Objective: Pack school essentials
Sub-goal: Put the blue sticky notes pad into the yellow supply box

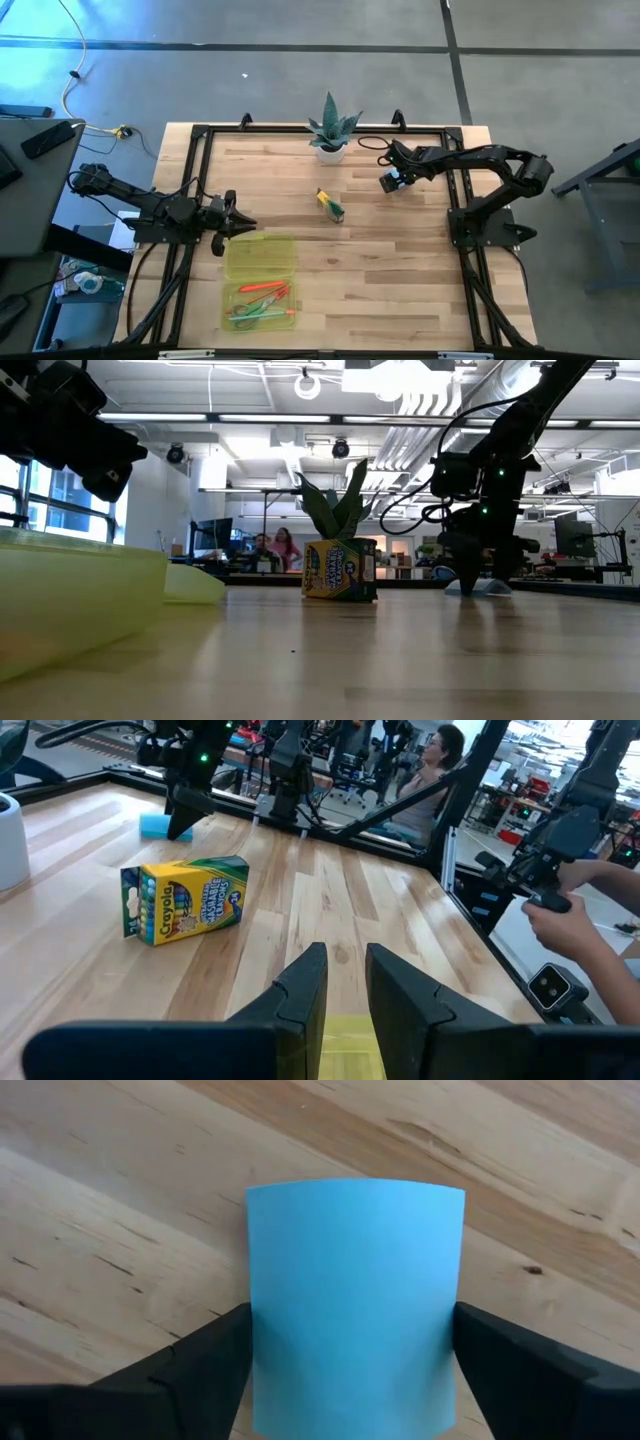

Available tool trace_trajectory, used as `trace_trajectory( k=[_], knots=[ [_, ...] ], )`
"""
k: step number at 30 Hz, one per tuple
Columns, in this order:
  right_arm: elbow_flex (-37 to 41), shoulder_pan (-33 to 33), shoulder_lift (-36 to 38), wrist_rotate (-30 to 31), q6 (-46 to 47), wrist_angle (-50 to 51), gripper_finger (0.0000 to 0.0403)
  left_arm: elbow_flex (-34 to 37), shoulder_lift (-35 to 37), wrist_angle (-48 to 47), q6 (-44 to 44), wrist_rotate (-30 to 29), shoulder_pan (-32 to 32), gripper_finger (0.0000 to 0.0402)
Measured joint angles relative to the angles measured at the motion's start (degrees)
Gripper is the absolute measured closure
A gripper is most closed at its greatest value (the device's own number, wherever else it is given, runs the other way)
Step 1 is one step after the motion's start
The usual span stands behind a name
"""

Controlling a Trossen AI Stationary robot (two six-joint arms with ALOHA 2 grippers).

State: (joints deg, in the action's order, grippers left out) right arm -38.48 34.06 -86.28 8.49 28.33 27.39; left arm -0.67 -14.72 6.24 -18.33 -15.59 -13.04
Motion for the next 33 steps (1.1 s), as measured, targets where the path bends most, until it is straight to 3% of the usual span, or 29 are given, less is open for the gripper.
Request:
trace_trajectory(
  k=[10, 17, 33],
  knots=[
    [0.1, -2.4, 0.5, 2.5, 2.8, 0.2, 0.0091, 0.0, 0.0, 0.0, 0.0, 0.0, 0.0, 0.0339],
    [0.2, -7.2, 4.8, 5.6, 5.5, 0.8, 0.0091, 0.0, 0.0, 0.0, 0.0, 0.0, 0.0, 0.0339],
    [0.0, -30.5, 8.3, 18.2, 23.3, -0.2, 0.0091, 0.0, 0.0, 0.0, 0.0, 0.0, 0.0, 0.0339]
  ],
)
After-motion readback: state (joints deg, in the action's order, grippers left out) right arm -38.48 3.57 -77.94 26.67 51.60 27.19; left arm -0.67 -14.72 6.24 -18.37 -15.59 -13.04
